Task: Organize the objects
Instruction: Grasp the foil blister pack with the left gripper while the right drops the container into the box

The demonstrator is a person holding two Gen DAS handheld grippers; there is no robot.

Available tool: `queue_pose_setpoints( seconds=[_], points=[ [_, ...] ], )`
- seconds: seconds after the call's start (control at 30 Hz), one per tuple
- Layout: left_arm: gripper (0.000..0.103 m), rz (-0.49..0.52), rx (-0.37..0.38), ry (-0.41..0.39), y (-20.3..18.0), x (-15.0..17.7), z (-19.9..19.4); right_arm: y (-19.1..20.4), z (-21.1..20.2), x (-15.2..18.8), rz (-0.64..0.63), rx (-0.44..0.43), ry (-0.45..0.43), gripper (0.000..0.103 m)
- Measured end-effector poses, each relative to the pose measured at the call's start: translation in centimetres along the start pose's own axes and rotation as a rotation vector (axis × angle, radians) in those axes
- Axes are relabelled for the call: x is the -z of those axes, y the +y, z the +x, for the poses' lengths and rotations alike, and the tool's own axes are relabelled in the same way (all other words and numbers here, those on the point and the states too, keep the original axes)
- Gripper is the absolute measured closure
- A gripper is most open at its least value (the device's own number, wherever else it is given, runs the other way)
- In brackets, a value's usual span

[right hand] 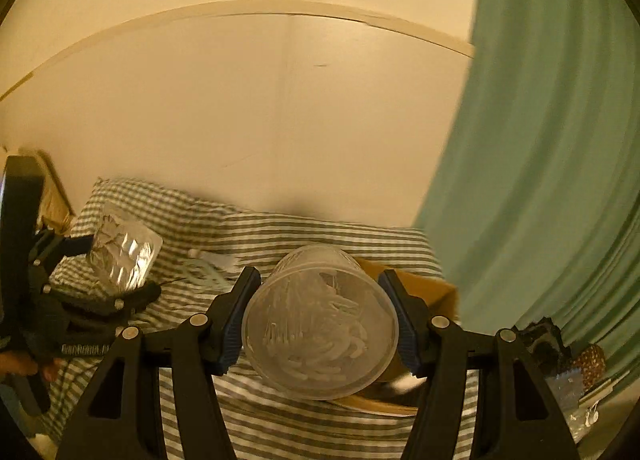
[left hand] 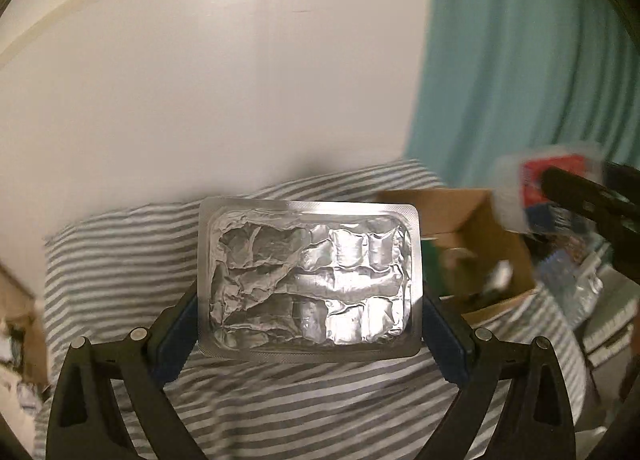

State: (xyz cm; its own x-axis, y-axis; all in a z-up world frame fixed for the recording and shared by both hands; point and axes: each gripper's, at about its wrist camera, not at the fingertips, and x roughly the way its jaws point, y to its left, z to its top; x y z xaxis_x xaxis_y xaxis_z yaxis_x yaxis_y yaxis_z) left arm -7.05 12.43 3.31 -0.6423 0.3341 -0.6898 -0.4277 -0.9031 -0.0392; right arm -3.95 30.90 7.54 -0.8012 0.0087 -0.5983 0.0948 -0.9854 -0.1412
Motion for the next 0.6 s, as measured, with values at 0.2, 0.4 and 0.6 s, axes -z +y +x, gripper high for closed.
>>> queue_pose_setpoints(
  seconds=[0.2, 0.4, 0.6],
  points=[
    [0.004, 0.081, 0.092, 0.026, -7.2, -1.7, 5.4, -6.7, 3.7, 1.0, 0.122, 0.036, 0.033, 0.042],
    [0.003, 0.1, 0.145, 0.029, -10.1, -2.8, 10.8, -10.8, 8.3, 2.7, 0.209, 0.036, 0.065, 0.042],
    [0.0, 0.119, 0.121, 0.032, -11.5, -3.2, 13.0, -13.4, 9.6, 4.6, 0.292, -0.019, 0.059, 0.028]
  ],
)
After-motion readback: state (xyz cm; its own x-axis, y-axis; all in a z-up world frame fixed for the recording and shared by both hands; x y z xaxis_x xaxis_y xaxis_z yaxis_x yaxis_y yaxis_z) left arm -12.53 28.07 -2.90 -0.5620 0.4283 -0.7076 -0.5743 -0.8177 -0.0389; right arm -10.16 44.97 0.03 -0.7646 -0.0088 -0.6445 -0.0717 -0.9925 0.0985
